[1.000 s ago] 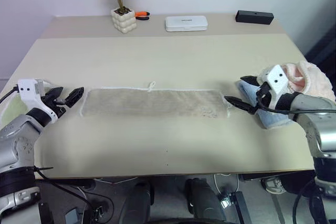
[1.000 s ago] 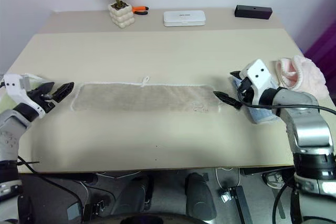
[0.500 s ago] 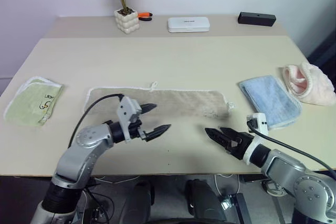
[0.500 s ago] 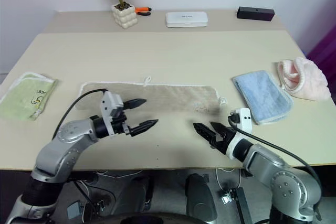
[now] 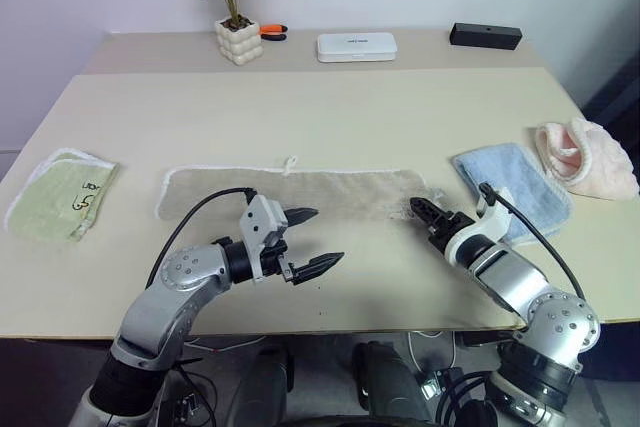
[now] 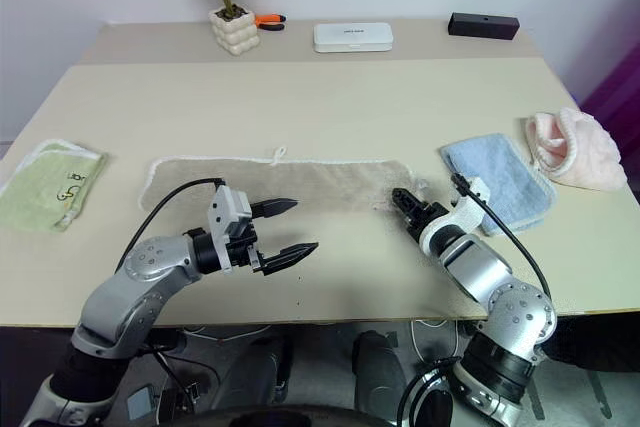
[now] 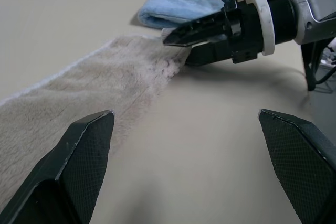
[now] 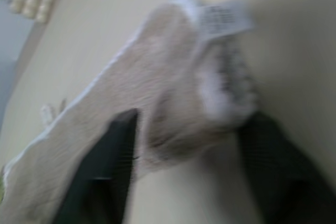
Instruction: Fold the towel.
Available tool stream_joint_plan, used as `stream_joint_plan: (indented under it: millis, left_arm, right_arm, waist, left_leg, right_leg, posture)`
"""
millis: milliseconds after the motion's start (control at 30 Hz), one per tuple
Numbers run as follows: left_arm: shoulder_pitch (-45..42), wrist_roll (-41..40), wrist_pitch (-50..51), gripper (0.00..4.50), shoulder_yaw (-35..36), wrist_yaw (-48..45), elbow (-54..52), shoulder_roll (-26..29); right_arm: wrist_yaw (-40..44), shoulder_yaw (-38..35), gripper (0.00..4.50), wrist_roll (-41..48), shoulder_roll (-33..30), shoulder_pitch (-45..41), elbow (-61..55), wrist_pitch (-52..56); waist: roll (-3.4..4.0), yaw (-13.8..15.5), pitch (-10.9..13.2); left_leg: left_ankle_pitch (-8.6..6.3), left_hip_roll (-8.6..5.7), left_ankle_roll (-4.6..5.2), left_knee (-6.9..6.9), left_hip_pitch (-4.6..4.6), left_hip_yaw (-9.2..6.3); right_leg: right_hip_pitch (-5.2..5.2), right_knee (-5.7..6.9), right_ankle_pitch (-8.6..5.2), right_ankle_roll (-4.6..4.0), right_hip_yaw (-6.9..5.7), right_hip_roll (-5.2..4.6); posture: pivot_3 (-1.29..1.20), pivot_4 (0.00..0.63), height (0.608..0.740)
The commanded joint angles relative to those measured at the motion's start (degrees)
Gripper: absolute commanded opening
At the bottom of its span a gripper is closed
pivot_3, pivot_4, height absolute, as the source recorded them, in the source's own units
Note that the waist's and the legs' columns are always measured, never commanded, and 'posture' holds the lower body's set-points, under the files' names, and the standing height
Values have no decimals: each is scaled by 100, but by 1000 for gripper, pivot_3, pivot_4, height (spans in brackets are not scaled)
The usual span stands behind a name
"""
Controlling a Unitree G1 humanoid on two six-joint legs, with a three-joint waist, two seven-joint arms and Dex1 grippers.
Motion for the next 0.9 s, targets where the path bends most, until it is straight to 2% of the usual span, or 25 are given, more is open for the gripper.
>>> stream_joint_plan:
  millis: [33,67,100,267,400,500,567,667,767,900]
  left_arm:
    - [127,-4,-106,4500,23,87,-257,-47]
    - [156,4,-105,4500,9,110,-276,-63]
    - [177,10,-106,4500,-4,128,-288,-77]
    - [235,34,-129,4500,-56,193,-287,-144]
    - [119,38,-184,4500,-84,141,-113,-189]
    - [-5,34,-205,4500,-110,83,-3,-232]
    - [-60,32,-210,4500,-116,61,36,-257]
    - [-141,29,-207,4500,-115,71,84,-297]
    - [-116,35,-199,4500,-98,106,65,-306]
    - [-39,41,-179,4500,-109,166,-20,-304]
  right_arm:
    - [-218,-18,753,149,-128,-73,73,-230]
    - [-251,-8,155,175,-158,-71,82,-279]
    - [-281,5,66,207,-192,-64,78,-327]
    - [-238,-143,66,496,-825,126,-286,-451]
    - [156,-351,66,613,-2118,144,-389,-395]
    - [989,281,66,227,-3178,7,-700,-321]
    - [1402,656,66,74,-3566,-90,-855,-375]
    - [2245,1715,66,-519,-4166,-339,-1258,-541]
    - [2930,2913,66,-1329,-4496,-530,-1488,-857]
    - [3486,4095,66,-2270,-4470,-786,-1386,-1233]
  waist:
    - [2,-4,0]
    - [3,-9,0]
    - [3,-8,0]
    - [7,29,2]
    - [15,21,6]
    - [19,-10,5]
    - [18,-33,4]
    - [22,-10,3]
    - [17,14,3]
    - [15,44,4]
  left_leg:
    - [0,0,0,0,0,0]
    - [0,0,1,-1,0,0]
    - [-1,1,2,-1,0,0]
    - [-2,-2,3,-1,-6,0]
    - [-2,-2,4,1,-7,3]
    - [-3,-1,6,-1,-5,5]
    - [-9,5,16,-2,-1,8]
    - [-14,12,26,-2,-2,6]
    - [-15,11,27,0,-6,3]
    - [-16,8,27,0,-12,3]
  right_leg:
    - [0,0,0,0,0,0]
    - [-1,0,0,0,0,0]
    - [0,0,0,1,0,0]
    - [-1,-6,-1,2,0,-2]
    - [-1,-9,-3,0,0,-3]
    - [-2,-9,-4,0,1,-1]
    - [-2,-9,-3,0,1,5]
    - [-3,-9,-4,-1,1,14]
    - [-3,-14,-5,0,-1,13]
    - [-2,-28,-4,-1,-1,9]
  posture:
    - [0,150,738]
    - [0,150,738]
    - [0,150,738]
    - [0,150,738]
    - [0,150,738]
    - [0,150,738]
    - [0,150,738]
    - [0,150,738]
    - [0,150,738]
    - [0,150,738]
